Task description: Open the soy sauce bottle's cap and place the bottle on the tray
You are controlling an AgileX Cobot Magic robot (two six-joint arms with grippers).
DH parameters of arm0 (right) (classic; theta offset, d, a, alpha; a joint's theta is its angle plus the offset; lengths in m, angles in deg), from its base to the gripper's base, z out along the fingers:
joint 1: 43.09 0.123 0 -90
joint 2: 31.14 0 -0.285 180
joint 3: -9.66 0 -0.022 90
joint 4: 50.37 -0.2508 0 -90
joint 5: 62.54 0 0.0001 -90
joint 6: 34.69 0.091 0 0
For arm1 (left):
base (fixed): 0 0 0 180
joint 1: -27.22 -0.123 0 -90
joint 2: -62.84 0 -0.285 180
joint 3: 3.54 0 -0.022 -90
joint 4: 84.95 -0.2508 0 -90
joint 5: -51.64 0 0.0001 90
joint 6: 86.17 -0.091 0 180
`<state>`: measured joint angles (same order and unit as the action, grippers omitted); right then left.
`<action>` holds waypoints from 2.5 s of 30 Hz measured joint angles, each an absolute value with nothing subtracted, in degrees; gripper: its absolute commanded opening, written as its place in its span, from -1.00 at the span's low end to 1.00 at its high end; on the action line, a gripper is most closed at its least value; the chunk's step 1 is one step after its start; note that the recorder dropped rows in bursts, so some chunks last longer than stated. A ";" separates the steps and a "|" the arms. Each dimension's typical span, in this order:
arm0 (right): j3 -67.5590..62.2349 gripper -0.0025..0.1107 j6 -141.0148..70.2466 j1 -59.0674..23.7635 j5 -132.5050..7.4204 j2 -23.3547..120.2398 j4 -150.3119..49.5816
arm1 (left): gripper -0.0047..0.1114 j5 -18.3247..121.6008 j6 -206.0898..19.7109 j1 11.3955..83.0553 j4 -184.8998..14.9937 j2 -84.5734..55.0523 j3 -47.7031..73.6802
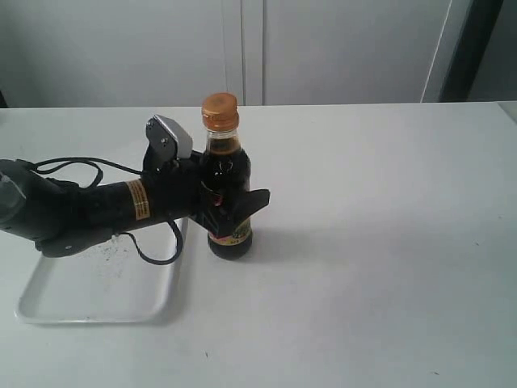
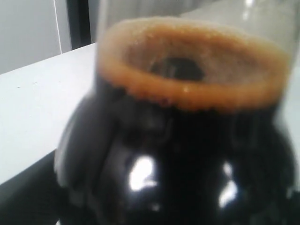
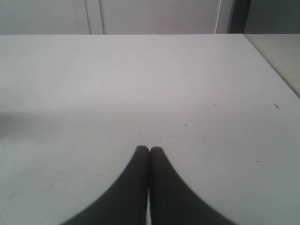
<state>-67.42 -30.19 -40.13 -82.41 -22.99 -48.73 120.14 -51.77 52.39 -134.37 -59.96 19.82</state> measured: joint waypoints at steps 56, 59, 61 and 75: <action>-64.57 -0.96 -22.54 -40.13 -43.76 -22.76 -51.77 | -0.92 118.18 -52.12 52.37 -141.08 -59.65 19.63; -61.88 -0.96 -24.20 -40.13 -40.70 -19.60 -51.77 | -0.92 118.05 -52.12 52.37 -141.08 -59.65 19.63; -59.65 -0.96 -24.72 -40.13 -39.95 -16.37 -51.77 | -0.92 118.05 -52.12 52.37 -141.08 -59.65 19.63; -42.76 -0.96 -25.02 -40.13 -33.74 9.03 -41.17 | -0.92 117.83 -52.12 52.37 -141.08 -59.65 19.63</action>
